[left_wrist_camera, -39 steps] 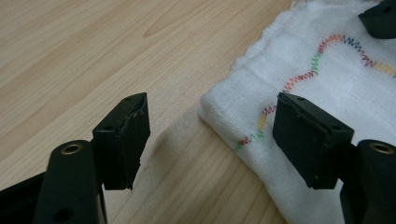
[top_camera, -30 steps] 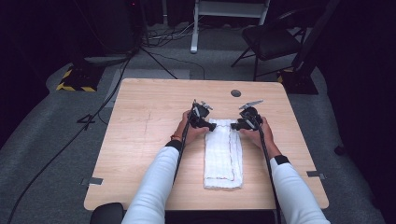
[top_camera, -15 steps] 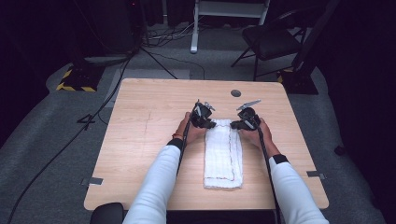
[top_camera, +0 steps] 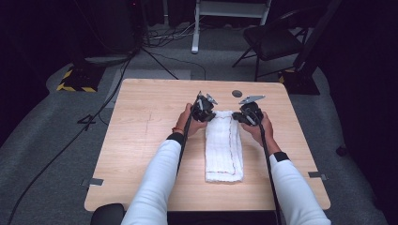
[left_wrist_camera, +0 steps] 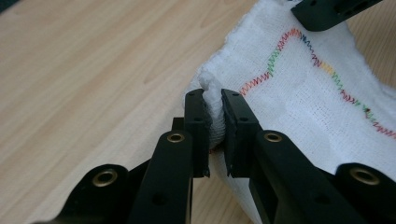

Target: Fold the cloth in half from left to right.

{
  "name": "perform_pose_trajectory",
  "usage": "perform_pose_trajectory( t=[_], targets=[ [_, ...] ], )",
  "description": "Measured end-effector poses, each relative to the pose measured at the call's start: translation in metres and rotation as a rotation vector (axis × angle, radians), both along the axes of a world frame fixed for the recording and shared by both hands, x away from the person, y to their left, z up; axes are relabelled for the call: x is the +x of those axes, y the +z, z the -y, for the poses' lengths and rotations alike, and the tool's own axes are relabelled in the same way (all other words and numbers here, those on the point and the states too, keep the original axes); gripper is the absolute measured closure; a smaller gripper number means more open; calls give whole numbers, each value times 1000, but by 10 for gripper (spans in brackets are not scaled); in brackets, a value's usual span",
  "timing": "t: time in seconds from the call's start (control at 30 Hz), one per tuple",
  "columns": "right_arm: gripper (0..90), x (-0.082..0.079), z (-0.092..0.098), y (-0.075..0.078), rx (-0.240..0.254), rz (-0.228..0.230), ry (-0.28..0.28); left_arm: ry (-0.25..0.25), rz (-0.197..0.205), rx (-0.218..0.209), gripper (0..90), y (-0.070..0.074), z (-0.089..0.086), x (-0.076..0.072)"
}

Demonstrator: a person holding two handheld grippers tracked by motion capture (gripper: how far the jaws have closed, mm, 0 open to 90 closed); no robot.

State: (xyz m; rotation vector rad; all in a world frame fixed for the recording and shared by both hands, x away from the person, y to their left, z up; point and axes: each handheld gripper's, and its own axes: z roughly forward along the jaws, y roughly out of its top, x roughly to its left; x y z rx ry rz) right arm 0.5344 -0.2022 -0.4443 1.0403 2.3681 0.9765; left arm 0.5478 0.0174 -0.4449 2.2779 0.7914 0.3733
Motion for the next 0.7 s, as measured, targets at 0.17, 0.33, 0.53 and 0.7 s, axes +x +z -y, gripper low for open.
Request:
perform_pose_trajectory(
  t=[0.17, 0.33, 0.53, 0.7],
  targets=[
    [854, -3, 0, 16, 10, 50, 0, -5, 45, -26, 818, 20, -5, -1],
    [855, -8, 0, 32, 10, 96, 12, -28, 77, -44, 819, 32, -8, -9],
    [855, -24, 0, 40, 15, 110, 64, -83, 87, -58, 819, 36, -14, -26],
    [856, -39, 4, 40, 21, 104, 114, -128, 85, -74, 817, 36, -18, -40]
  ],
)
